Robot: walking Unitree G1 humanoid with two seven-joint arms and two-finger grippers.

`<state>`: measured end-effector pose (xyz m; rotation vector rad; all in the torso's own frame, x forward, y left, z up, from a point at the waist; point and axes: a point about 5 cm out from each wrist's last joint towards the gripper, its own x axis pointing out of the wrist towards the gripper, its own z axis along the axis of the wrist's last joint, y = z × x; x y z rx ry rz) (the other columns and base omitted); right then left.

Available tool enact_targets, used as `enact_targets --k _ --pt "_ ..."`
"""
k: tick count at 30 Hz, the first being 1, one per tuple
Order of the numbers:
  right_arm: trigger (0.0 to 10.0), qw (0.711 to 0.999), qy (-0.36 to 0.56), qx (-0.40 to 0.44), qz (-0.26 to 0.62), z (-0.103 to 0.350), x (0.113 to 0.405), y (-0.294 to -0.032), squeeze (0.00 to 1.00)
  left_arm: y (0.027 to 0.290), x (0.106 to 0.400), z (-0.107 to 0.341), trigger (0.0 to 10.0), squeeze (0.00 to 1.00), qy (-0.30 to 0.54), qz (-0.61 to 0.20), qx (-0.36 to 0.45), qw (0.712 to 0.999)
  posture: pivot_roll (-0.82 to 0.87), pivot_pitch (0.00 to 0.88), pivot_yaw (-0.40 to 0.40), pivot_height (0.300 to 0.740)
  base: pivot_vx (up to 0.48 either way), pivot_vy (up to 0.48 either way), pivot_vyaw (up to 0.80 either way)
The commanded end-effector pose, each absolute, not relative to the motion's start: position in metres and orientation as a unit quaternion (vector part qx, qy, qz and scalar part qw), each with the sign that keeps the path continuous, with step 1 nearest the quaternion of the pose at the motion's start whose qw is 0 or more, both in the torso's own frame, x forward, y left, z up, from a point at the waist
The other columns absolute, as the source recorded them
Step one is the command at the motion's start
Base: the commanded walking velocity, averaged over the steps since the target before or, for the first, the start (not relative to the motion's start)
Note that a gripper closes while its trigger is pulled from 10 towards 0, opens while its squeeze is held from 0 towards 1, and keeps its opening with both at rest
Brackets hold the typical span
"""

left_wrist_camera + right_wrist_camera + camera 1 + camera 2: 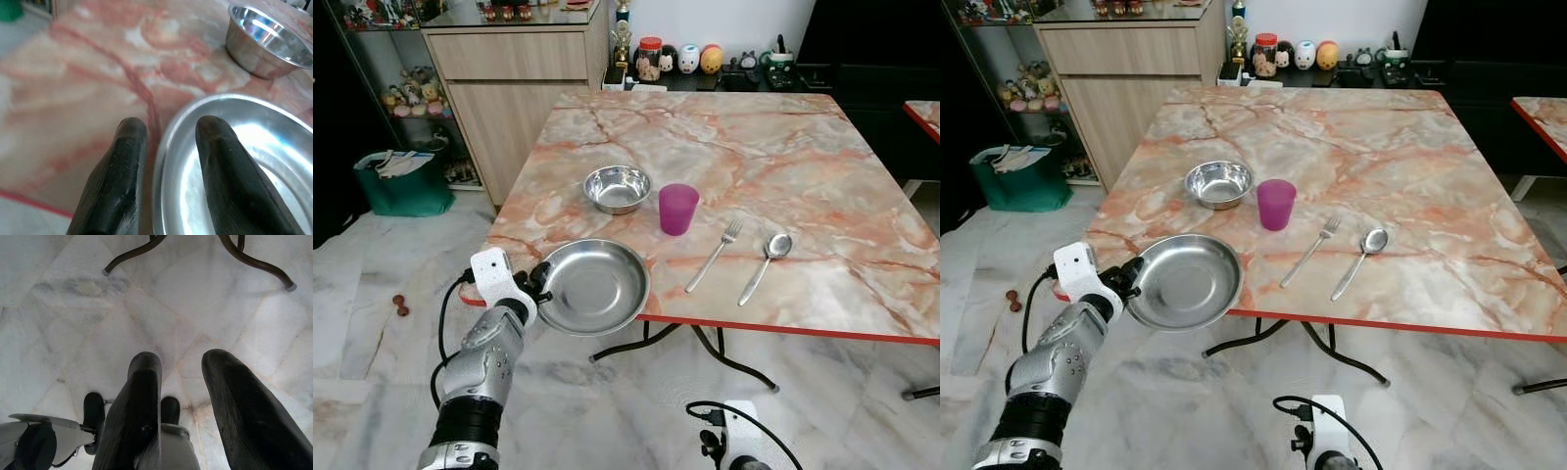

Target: Setting the table

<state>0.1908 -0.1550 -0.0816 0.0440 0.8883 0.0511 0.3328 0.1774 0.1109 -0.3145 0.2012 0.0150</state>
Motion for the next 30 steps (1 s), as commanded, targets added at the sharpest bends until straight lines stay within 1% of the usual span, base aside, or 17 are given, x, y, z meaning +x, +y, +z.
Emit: enact_targets --k 1,2,3,6,7,10,11,15,20,24,26,27,28,29,30 --pt "10.0 0.900 0.435 0.019 0.025 -0.083 0.189 -0.153 0.00 0.179 0.332 0.115 10.0 0.93 0.099 0.004 -0.132 0.986 0.01 0.000 -0.002 0.740 0.000 0.000 0.00" --pt "10.0 0.900 0.435 0.018 0.025 -0.083 0.189 -0.153 0.00 0.179 0.332 0.115 10.0 0.93 0.098 0.005 -0.132 0.986 0.01 0.000 -0.002 0.740 0.000 0.000 0.00" --pt "10.0 0.900 0.435 0.018 0.025 -0.083 0.189 -0.153 0.00 0.179 0.332 0.115 10.0 1.00 0.098 0.004 -0.131 0.986 0.01 0.000 -0.003 0.740 0.000 0.000 0.00" --pt "10.0 0.900 0.435 0.019 0.023 -0.083 0.188 -0.157 0.00 0.179 0.332 0.115 10.0 1.00 0.100 0.003 -0.127 0.987 0.01 0.000 -0.001 0.740 0.000 0.000 0.00" --pt "10.0 0.900 0.436 0.018 0.018 -0.083 0.187 -0.165 0.00 0.179 0.333 0.115 10.0 1.00 0.102 0.002 -0.125 0.987 0.00 0.000 -0.001 0.740 0.000 0.000 0.00" --pt "10.0 0.900 0.436 0.016 0.012 -0.082 0.186 -0.178 0.00 0.175 0.333 0.114 10.0 1.00 0.113 -0.013 -0.123 0.986 0.00 0.000 -0.001 0.740 0.000 0.000 0.00" --pt "10.0 0.900 0.436 0.014 0.006 -0.082 0.185 -0.188 0.00 0.170 0.332 0.111 10.0 0.00 0.126 -0.036 -0.113 0.985 0.00 0.000 -0.001 0.740 0.000 0.000 0.00" --pt "10.0 0.899 0.437 0.013 -0.001 -0.081 0.182 -0.200 0.00 0.166 0.331 0.110 10.0 0.00 0.132 -0.053 -0.108 0.984 0.00 0.000 0.000 0.740 0.000 0.000 0.00" --pt "10.0 0.899 0.438 0.014 -0.001 -0.081 0.181 -0.201 0.00 0.165 0.331 0.108 10.0 0.00 0.137 -0.052 -0.100 0.984 0.00 0.000 0.002 0.740 0.000 0.000 0.00" --pt "10.0 0.899 0.438 0.016 0.004 -0.083 0.180 -0.193 0.00 0.165 0.334 0.110 10.0 0.00 0.134 -0.049 -0.088 0.986 0.00 0.000 0.002 0.740 0.000 0.000 0.00" --pt "10.0 0.899 0.438 0.018 0.008 -0.084 0.181 -0.184 0.00 0.167 0.336 0.113 10.0 0.00 0.127 -0.040 -0.085 0.988 0.00 0.000 0.004 0.740 0.000 0.000 0.00" --pt "10.0 0.899 0.438 0.019 0.011 -0.084 0.182 -0.176 0.00 0.169 0.339 0.120 10.0 0.00 0.100 -0.027 -0.099 0.990 0.00 0.000 0.003 0.740 0.000 0.000 0.00" --pt "10.0 0.899 0.438 0.020 0.013 -0.084 0.183 -0.173 0.00 0.170 0.339 0.123 10.0 0.00 0.091 -0.023 -0.108 0.990 0.00 0.000 0.004 0.740 0.000 0.000 0.00" --pt "10.0 0.899 0.437 0.021 0.016 -0.084 0.184 -0.166 0.00 0.172 0.341 0.127 10.0 0.00 0.082 -0.015 -0.102 0.991 -0.01 0.000 0.005 0.740 0.000 0.000 0.00" --pt "10.0 0.899 0.437 0.021 0.016 -0.084 0.184 -0.166 0.00 0.172 0.341 0.127 10.0 0.00 0.082 -0.015 -0.102 0.991 -0.01 0.000 0.005 0.740 0.000 0.000 0.00"
